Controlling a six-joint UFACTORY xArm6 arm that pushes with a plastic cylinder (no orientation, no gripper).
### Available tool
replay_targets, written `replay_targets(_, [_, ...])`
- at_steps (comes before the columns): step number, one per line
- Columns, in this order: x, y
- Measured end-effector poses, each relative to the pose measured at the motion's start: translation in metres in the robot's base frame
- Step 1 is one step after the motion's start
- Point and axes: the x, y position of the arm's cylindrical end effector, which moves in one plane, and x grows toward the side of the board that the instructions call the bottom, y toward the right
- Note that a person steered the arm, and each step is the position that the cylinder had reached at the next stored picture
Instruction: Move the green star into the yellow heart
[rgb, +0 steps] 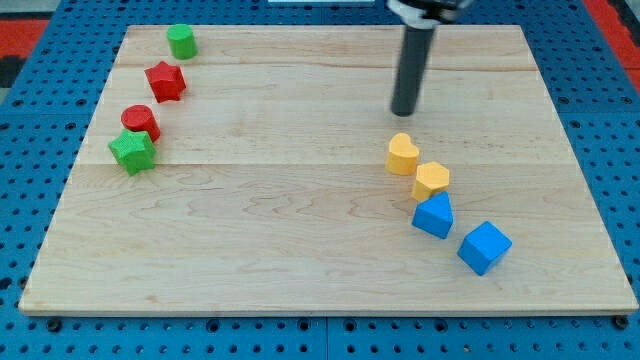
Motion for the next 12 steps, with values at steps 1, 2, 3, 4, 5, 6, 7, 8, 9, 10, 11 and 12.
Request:
replay_targets(1, [0.036,-0.033])
replay_targets(2, [0.061,0.006])
replay_targets(3, [0.081,0.018])
replay_targets(4, [0.086,0.023])
replay_targets(5, [0.078,0.019])
replay_targets(6, [0.066,-0.003])
replay_targets(7, [0.054,-0.033])
replay_targets(8, [0.053,-0.089])
replay_targets(9, [0.104,-0.115])
replay_targets(10, [0.18,-0.133])
replay_targets(11, [0.187,-0.237])
replay_targets(12, [0.184,-0.347])
